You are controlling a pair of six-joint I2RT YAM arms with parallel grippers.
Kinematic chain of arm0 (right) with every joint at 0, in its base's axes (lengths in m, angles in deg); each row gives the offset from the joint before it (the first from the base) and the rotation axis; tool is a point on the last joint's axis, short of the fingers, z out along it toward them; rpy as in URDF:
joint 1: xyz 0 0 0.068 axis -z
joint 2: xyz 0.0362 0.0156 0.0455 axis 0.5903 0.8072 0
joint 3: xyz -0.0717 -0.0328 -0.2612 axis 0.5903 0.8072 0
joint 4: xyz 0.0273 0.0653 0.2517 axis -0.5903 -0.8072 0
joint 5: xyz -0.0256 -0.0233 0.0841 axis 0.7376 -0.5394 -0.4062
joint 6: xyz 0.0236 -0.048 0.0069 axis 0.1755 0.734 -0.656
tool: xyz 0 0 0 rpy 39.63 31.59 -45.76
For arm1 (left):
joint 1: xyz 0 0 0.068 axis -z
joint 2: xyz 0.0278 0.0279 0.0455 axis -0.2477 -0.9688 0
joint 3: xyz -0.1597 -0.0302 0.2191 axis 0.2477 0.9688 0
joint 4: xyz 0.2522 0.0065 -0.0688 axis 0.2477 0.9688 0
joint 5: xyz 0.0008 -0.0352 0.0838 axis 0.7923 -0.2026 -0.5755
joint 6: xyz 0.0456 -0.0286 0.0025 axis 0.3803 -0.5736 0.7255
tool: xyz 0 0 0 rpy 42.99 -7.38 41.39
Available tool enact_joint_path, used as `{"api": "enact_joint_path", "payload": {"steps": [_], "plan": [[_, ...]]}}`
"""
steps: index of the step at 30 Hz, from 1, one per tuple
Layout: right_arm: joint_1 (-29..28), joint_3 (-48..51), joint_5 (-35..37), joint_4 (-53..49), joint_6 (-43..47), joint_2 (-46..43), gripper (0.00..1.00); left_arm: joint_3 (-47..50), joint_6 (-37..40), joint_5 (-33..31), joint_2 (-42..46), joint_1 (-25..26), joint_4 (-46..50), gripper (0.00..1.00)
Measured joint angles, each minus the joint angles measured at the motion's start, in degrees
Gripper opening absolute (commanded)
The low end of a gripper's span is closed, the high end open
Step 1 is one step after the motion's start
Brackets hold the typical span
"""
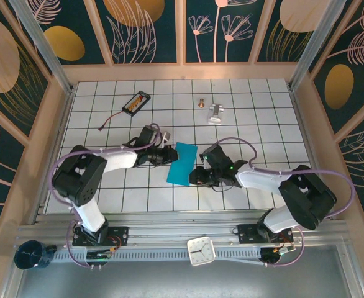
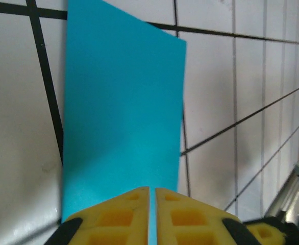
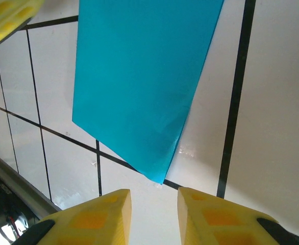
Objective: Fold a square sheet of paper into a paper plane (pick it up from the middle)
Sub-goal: Move the square sheet of paper to the bottom-center of the table, then fold the triangle at the bottom-center of the table.
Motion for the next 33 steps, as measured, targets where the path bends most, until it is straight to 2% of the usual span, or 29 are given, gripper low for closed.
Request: {"api": "enact_joint_path", "payload": {"steps": [7, 19, 33], "plan": [[-0.68, 1.11, 0.7, 4.59, -3.56, 0.39, 0.31, 0.94, 1.7, -0.96, -3.65, 0.0, -0.35, 0.01], [-0.28, 0.0, -1.62, 5.53, -2.45, 3.26, 0.31, 13.97, -7.19, -4.68, 5.68, 3.02, -7.15, 0.01], [-5.75, 4.98, -1.97, 8.87, -11.93, 1.77, 0.31, 16.39, -11.17, -6.05, 6.14, 3.37, -11.65, 0.0]]}}
